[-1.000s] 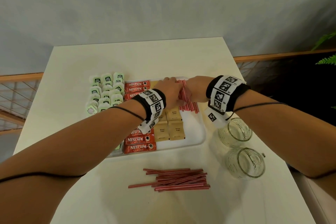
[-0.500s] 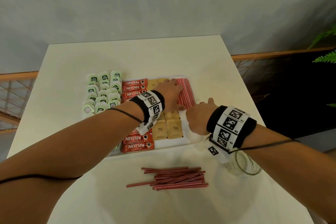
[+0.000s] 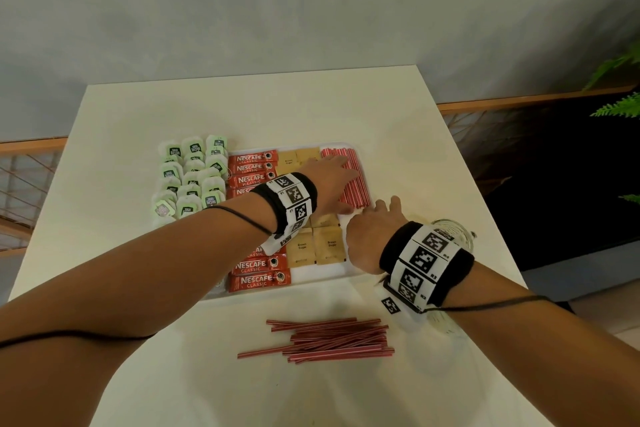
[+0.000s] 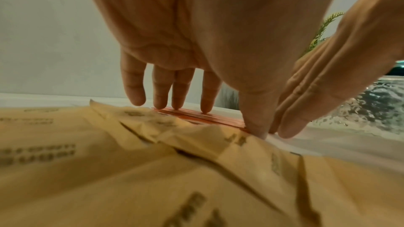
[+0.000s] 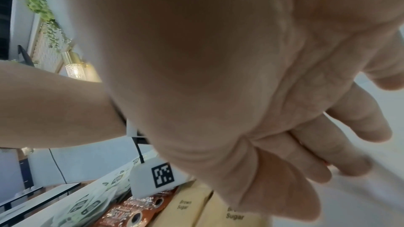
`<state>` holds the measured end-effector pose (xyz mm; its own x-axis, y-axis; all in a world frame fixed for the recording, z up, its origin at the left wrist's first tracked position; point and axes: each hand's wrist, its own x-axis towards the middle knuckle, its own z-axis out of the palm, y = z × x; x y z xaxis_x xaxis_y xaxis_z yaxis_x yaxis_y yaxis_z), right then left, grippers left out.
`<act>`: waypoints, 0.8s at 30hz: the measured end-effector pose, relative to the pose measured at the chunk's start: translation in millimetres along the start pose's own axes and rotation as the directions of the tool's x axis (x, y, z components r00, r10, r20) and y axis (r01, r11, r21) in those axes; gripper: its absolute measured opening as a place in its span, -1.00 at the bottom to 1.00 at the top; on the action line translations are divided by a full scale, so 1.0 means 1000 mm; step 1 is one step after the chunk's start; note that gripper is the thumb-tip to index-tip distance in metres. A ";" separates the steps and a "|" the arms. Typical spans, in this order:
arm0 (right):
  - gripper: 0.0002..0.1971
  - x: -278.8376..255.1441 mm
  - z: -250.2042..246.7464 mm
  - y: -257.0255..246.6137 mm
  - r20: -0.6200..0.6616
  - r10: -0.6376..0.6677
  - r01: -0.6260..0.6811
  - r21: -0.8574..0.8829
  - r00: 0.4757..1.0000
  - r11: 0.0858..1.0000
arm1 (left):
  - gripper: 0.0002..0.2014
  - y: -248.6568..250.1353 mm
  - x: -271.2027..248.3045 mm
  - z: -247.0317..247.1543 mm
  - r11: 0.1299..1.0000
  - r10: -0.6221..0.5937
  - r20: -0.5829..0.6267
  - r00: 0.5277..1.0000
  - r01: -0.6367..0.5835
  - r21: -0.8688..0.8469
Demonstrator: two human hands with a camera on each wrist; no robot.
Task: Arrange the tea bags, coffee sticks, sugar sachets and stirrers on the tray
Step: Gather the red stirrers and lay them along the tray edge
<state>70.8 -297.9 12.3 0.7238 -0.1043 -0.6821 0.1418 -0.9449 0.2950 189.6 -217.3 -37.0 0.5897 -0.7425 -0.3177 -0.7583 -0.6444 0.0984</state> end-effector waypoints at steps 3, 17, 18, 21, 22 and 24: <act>-0.54 0.006 -0.001 0.003 0.000 0.014 -0.014 0.055 1.000 0.998 | -0.22 -0.001 0.001 -0.005 1.000 0.004 0.008 1.000 -0.004 -0.001; -0.57 0.006 0.001 0.011 -0.028 -0.002 0.004 0.085 1.000 0.996 | -0.25 -0.007 -0.005 -0.012 1.000 0.001 0.038 0.999 0.000 -0.014; -0.58 0.005 0.001 0.011 -0.031 -0.006 0.009 0.085 1.000 0.996 | -0.24 -0.008 -0.004 -0.012 1.000 0.000 0.037 0.999 0.001 -0.014; -0.59 0.001 0.004 0.008 -0.034 -0.030 0.032 0.063 0.999 0.998 | -0.23 -0.008 -0.004 -0.011 1.000 -0.003 0.037 0.999 0.004 -0.018; -0.55 0.000 0.005 0.005 -0.031 -0.042 0.043 0.055 0.999 0.998 | -0.22 -0.009 -0.004 -0.011 1.000 -0.005 0.038 0.999 0.005 -0.016; -0.47 0.000 0.007 0.001 -0.015 -0.060 0.061 0.050 0.998 0.997 | -0.22 -0.009 -0.004 -0.011 1.000 -0.005 0.040 0.999 0.005 -0.011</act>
<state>66.2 -301.2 8.1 0.7239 -0.0424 -0.6886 0.1521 -0.9638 0.2192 196.4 -210.4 -26.4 0.5818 -0.7316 -0.3553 -0.7521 -0.6502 0.1072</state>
